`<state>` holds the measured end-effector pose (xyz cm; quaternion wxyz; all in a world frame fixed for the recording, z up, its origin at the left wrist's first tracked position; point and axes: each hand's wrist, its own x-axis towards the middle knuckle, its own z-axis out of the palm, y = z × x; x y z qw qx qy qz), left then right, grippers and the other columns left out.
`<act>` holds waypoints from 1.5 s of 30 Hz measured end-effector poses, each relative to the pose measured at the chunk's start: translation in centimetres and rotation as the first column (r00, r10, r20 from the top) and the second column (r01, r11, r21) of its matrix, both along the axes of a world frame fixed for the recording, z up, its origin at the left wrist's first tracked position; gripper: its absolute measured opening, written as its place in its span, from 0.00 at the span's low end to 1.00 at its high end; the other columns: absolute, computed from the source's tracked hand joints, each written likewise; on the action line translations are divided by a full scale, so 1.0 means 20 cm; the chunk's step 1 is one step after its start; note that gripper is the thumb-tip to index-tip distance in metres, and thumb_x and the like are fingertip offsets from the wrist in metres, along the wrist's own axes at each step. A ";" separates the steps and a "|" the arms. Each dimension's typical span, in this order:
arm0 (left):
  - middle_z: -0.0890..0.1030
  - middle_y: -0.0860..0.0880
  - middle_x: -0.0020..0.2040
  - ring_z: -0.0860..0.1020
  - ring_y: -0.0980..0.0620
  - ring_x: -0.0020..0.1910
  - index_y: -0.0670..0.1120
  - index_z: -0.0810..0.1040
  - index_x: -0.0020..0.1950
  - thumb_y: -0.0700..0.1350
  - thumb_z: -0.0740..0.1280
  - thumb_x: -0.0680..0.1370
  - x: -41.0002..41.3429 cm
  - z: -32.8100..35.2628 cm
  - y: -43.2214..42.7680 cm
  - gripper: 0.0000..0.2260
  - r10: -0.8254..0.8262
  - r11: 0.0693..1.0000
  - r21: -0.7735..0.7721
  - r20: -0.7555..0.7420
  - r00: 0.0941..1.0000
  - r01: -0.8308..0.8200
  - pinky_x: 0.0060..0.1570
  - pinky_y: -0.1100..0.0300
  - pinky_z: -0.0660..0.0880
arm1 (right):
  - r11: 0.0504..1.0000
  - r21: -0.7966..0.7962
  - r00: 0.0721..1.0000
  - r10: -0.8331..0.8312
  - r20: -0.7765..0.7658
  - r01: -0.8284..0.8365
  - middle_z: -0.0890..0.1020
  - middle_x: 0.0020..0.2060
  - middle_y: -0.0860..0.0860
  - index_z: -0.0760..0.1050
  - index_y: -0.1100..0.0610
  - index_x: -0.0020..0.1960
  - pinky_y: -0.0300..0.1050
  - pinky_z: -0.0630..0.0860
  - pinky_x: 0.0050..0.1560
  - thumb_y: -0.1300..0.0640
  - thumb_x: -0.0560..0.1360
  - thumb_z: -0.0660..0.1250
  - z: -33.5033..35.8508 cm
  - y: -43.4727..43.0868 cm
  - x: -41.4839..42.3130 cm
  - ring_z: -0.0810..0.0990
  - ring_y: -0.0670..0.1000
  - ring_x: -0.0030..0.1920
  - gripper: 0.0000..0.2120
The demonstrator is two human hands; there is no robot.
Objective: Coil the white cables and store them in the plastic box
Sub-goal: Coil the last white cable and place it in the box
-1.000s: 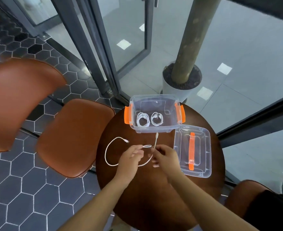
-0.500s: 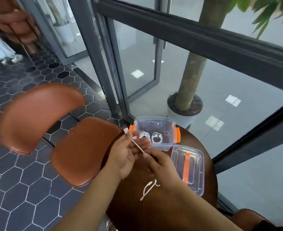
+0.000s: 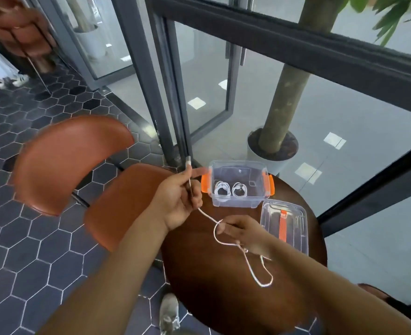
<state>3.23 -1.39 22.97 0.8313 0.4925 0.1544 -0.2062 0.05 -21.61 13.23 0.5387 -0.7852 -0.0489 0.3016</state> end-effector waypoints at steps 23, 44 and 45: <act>0.86 0.42 0.44 0.86 0.46 0.46 0.38 0.82 0.53 0.50 0.59 0.85 -0.17 -0.23 0.05 0.18 -0.168 0.875 0.437 -0.132 0.977 0.209 0.48 0.54 0.82 | 0.948 0.018 0.908 -0.310 0.283 0.318 0.85 0.37 0.49 0.80 0.53 0.47 0.53 0.83 0.42 0.58 0.78 0.68 0.27 0.34 -0.02 0.84 0.50 0.37 0.03; 0.75 0.53 0.25 0.79 0.57 0.26 0.46 0.74 0.42 0.52 0.56 0.84 0.14 -0.03 0.32 0.16 0.439 0.820 -0.324 -0.171 0.882 -0.472 0.36 0.59 0.83 | 0.898 -0.430 0.874 0.133 0.468 0.093 0.67 0.23 0.45 0.58 0.38 0.41 0.37 0.61 0.28 0.33 0.78 0.52 0.05 0.05 -0.15 0.69 0.45 0.25 0.12; 0.75 0.53 0.25 0.79 0.57 0.26 0.46 0.74 0.42 0.52 0.56 0.84 0.15 -0.02 0.34 0.16 0.448 0.814 -0.336 -0.155 0.881 -0.473 0.36 0.59 0.83 | 0.894 -0.440 0.880 0.137 0.454 0.088 0.67 0.22 0.46 0.58 0.38 0.39 0.36 0.62 0.28 0.36 0.79 0.54 0.05 0.03 -0.14 0.70 0.44 0.25 0.13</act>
